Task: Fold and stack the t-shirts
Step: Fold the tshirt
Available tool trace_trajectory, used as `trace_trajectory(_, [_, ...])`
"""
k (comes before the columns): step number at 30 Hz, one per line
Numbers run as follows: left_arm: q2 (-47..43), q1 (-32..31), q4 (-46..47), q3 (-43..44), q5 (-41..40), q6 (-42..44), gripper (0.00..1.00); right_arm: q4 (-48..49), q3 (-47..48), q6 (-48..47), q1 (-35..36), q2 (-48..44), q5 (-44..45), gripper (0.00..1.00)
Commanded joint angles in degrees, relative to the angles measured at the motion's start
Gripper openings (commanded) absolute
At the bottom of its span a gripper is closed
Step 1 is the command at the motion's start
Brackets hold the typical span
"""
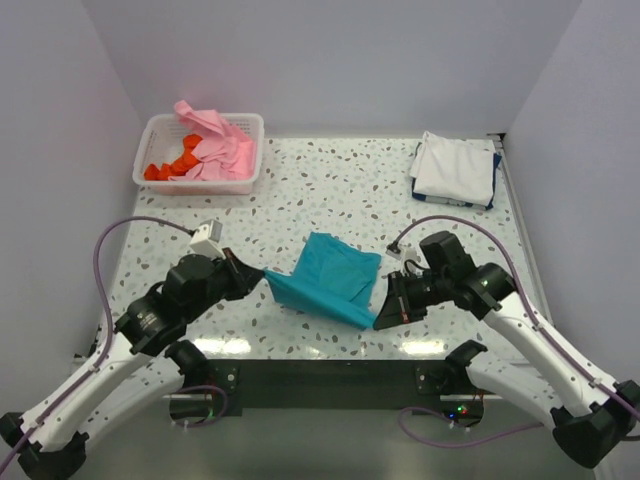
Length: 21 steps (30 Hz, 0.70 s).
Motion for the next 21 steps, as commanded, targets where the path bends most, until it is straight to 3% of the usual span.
trace_trajectory(1, [1.66, 0.17, 4.5, 2.59, -7.44, 2.21, 0.0, -2.33, 1.93, 0.56, 0.04, 1.33, -0.16, 0.0])
trace_trajectory(21, [22.93, 0.35, 17.16, 7.59, -15.17, 4.22, 0.0, 4.79, 6.49, -4.44, -7.26, 13.11, 5.29, 0.0])
